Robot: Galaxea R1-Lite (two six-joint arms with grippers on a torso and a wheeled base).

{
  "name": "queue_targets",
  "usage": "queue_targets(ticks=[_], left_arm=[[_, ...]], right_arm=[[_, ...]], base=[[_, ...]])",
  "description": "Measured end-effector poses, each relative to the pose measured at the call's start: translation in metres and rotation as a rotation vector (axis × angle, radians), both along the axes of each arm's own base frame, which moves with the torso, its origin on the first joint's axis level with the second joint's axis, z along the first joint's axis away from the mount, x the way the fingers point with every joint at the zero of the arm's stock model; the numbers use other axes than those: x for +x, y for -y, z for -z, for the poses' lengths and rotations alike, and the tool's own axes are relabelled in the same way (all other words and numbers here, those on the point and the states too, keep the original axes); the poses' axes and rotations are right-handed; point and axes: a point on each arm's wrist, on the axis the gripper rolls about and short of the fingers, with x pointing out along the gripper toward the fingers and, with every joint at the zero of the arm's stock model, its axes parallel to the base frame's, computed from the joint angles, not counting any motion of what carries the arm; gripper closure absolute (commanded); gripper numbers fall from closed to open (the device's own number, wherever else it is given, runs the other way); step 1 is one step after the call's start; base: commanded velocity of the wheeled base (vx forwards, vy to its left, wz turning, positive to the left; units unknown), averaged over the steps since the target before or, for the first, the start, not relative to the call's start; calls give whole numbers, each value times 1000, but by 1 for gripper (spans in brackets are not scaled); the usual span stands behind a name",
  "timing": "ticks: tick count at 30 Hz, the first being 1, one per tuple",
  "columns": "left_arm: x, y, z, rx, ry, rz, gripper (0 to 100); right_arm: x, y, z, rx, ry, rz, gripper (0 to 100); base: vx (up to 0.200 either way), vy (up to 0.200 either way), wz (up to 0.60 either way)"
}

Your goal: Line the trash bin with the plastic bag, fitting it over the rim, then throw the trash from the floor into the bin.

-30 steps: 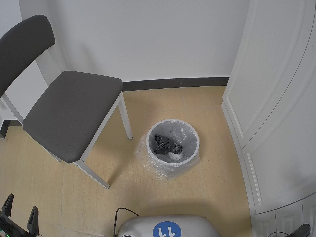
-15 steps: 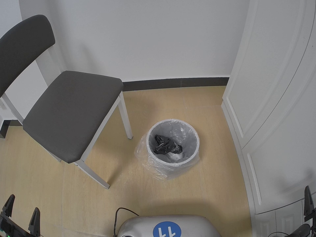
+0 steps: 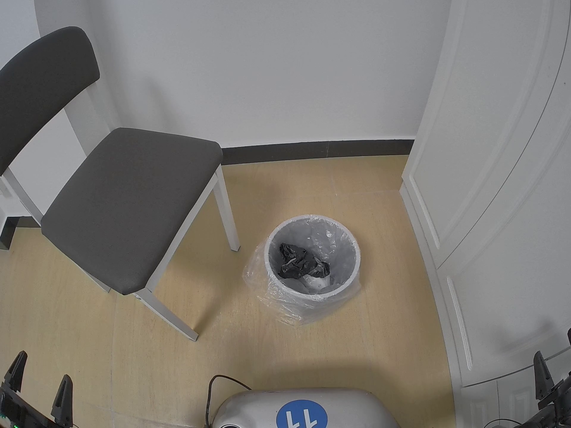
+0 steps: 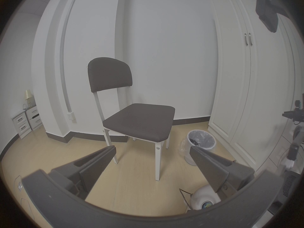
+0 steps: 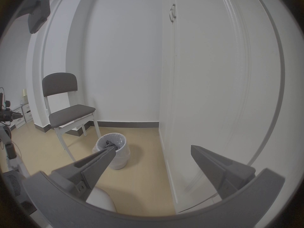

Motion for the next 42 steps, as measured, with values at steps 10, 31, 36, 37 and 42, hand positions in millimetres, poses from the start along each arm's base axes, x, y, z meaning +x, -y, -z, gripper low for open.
queue_targets(ticks=[10, 31, 36, 37, 42], left_arm=[[0, 0, 0, 4, -1, 1, 0], [0, 0, 0, 1, -2, 1, 0], [0, 0, 0, 20, -1, 3, 0], [0, 0, 0, 19, -1, 3, 0], [0, 0, 0, -17, -2, -10, 0]], right_arm=[[0, 0, 0, 2, -2, -5, 0], [0, 0, 8, 58, -81, -24, 0], [0, 0, 8, 50, -80, -21, 0], [0, 0, 8, 51, -79, -20, 0], [0, 0, 7, 51, -74, -18, 0]], base=[[0, 0, 0], [0, 0, 0], [0, 0, 0], [0, 0, 0], [0, 0, 0]])
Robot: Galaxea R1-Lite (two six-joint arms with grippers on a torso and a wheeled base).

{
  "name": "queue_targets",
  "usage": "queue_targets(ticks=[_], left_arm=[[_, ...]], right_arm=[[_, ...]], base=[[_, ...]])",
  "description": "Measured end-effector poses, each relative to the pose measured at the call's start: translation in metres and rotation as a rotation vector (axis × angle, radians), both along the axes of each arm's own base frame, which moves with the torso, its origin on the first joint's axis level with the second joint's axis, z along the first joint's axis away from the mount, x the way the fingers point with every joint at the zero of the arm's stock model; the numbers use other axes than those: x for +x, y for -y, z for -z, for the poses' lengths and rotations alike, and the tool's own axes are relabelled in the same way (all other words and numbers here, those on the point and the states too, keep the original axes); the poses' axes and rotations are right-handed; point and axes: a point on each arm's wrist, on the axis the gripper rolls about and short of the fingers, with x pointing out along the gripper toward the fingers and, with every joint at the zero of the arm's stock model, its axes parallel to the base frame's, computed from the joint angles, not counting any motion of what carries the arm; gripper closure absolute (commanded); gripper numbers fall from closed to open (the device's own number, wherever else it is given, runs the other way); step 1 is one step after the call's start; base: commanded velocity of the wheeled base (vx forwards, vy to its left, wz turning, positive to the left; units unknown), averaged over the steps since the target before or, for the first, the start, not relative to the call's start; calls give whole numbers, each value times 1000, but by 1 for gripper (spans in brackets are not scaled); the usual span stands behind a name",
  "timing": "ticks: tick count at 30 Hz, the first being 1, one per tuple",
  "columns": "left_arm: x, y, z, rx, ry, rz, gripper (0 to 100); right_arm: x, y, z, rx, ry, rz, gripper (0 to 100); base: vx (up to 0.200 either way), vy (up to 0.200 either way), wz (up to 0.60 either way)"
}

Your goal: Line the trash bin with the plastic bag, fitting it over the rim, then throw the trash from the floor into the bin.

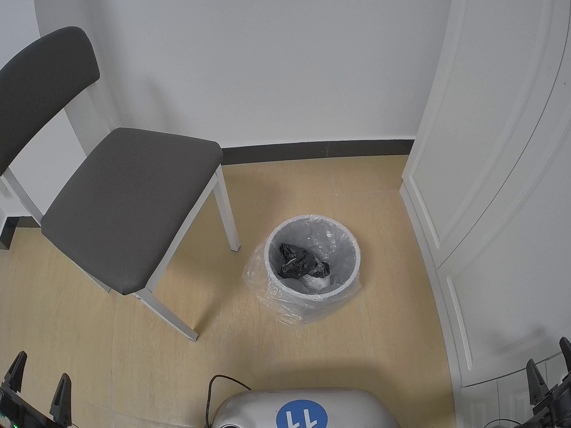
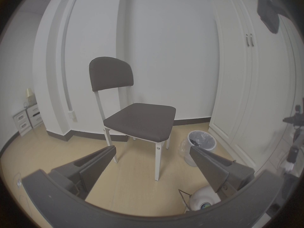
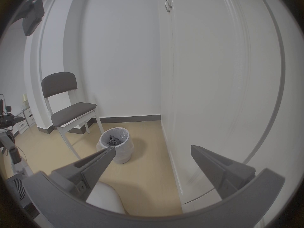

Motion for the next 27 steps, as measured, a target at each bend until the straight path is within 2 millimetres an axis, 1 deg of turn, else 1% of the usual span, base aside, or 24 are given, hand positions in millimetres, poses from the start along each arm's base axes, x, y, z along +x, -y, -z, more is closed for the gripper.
queue_targets(ticks=[5, 13, 27], left_arm=[[0, 0, 0, -30, 2, -16, 0], [0, 0, 0, 3, 3, -8, 0], [0, 0, 0, 4, 2, -8, 0]], right_arm=[[0, 0, 0, 0, 0, 1, 0], [0, 0, 0, -1, 0, 3, 0], [0, 0, 0, -1, -1, 4, 0]], base=[[0, 0, 0], [0, 0, 0], [0, 0, 0]])
